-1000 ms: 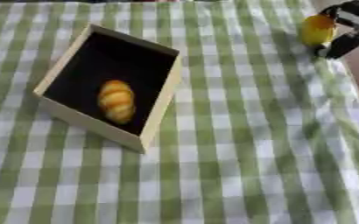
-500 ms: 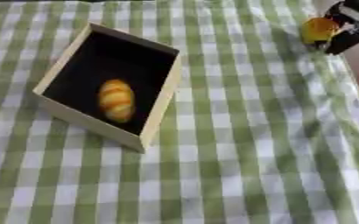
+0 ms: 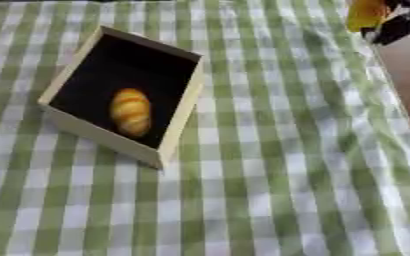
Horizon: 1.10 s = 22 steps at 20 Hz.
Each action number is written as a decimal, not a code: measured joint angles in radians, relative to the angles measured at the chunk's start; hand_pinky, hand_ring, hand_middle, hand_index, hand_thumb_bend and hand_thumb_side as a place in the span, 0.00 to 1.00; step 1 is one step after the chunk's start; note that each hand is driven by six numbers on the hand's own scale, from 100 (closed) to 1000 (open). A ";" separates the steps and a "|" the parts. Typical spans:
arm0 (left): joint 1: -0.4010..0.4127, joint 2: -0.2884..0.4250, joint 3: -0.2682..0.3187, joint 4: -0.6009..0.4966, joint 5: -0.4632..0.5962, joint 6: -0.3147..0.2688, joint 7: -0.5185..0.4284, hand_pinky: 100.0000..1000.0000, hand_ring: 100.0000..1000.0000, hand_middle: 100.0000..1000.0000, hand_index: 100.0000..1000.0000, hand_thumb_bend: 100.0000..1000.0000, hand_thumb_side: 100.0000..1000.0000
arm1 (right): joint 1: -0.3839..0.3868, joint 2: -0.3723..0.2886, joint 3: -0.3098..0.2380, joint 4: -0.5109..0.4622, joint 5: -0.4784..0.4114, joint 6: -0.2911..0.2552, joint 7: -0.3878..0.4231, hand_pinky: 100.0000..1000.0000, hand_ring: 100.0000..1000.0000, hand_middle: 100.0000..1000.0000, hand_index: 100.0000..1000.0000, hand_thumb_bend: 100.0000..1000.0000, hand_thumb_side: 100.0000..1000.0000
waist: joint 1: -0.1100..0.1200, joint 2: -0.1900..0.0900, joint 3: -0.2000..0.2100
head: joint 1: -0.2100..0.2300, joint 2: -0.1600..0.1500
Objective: Pick up objects on the table and place them in the box.
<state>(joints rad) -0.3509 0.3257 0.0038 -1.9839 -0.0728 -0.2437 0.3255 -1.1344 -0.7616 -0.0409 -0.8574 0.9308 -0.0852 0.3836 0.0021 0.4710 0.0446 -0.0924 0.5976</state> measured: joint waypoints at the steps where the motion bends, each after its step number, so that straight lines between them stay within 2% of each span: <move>1: 0.000 0.000 0.000 0.000 0.001 0.000 0.000 0.65 0.74 0.83 0.82 0.02 0.71 | 0.003 -0.001 0.011 -0.030 -0.018 -0.011 0.005 0.77 0.68 0.43 0.60 0.08 0.00 | -0.001 -0.003 -0.002 | 0.001 0.000; 4: 0.000 0.000 0.000 0.000 0.003 0.000 0.000 0.65 0.74 0.83 0.82 0.03 0.71 | 0.043 -0.027 0.065 -0.172 -0.096 -0.058 0.028 0.77 0.66 0.43 0.60 0.06 0.00 | -0.005 -0.008 -0.002 | 0.002 0.005; 7: 0.000 0.000 0.000 0.000 0.004 -0.002 0.002 0.65 0.74 0.83 0.82 0.03 0.70 | 0.095 -0.055 0.138 -0.380 -0.208 -0.086 0.045 0.76 0.63 0.42 0.60 0.04 0.00 | -0.005 -0.010 0.004 | 0.001 0.008; 10: -0.002 0.000 0.000 0.000 0.008 -0.006 0.007 0.65 0.75 0.83 0.82 0.03 0.70 | 0.110 -0.066 0.224 -0.583 -0.319 -0.078 0.075 0.76 0.62 0.43 0.60 0.01 0.00 | -0.007 -0.012 0.013 | -0.002 0.009; 13: -0.005 0.000 0.000 0.000 0.013 -0.012 0.012 0.65 0.75 0.83 0.82 0.04 0.70 | 0.087 -0.054 0.309 -0.733 -0.401 -0.053 0.123 0.76 0.62 0.43 0.60 0.00 0.00 | -0.013 -0.021 0.019 | -0.008 0.016; 16: -0.012 0.000 0.000 0.000 0.019 -0.013 0.015 0.65 0.75 0.83 0.82 0.04 0.69 | 0.045 -0.001 0.374 -0.798 -0.449 -0.030 0.176 0.76 0.61 0.43 0.61 0.00 0.00 | -0.020 -0.025 0.033 | -0.013 0.018; 22: -0.029 0.000 0.000 0.000 0.029 -0.021 0.037 0.65 0.75 0.83 0.82 0.06 0.67 | -0.006 0.126 0.444 -0.777 -0.487 -0.026 0.246 0.77 0.61 0.43 0.61 0.00 0.00 | -0.035 -0.030 0.057 | -0.025 0.026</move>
<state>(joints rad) -0.3799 0.3256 0.0040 -1.9839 -0.0442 -0.2650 0.3630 -1.1404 -0.6351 0.4034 -1.6346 0.4435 -0.1111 0.6294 -0.0331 0.4413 0.1012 -0.1177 0.6241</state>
